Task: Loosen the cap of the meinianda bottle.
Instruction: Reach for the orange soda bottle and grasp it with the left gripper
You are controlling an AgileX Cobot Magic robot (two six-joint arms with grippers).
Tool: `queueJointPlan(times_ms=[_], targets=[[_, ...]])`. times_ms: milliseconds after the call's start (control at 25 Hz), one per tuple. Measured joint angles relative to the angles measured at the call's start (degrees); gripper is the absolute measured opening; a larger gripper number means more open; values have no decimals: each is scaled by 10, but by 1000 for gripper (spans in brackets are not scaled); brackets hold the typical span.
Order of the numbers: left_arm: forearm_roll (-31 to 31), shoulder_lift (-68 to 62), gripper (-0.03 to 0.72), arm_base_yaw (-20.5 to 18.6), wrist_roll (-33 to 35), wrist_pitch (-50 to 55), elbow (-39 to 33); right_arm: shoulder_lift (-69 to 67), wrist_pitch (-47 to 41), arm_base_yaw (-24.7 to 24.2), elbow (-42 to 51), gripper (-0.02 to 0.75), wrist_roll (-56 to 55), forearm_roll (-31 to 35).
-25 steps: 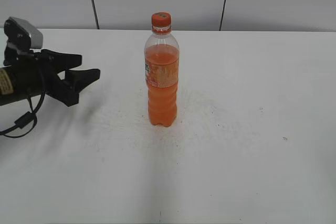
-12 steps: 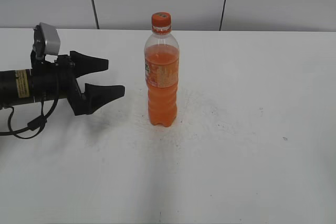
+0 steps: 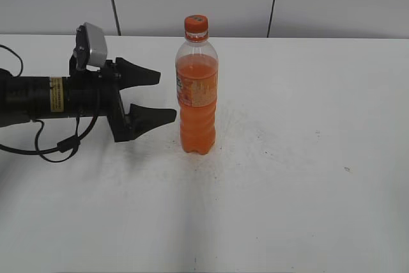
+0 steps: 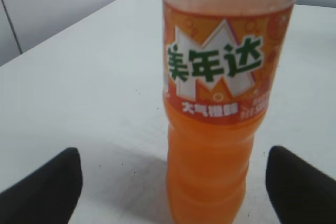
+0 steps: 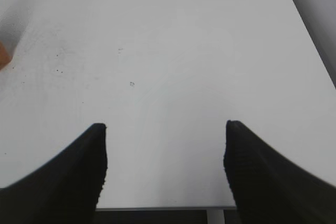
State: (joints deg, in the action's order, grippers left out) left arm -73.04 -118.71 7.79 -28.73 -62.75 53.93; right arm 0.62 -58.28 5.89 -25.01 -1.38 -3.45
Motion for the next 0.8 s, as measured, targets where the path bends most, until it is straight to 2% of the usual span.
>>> queueJointPlan(times_ms=[280,800], targets=[[-3,-44,632,30,-26,-4,48,0,0,0,0,523,0,0],[-5,-66,599,77,-28,0,72,0,0,0,0,523,0,0]])
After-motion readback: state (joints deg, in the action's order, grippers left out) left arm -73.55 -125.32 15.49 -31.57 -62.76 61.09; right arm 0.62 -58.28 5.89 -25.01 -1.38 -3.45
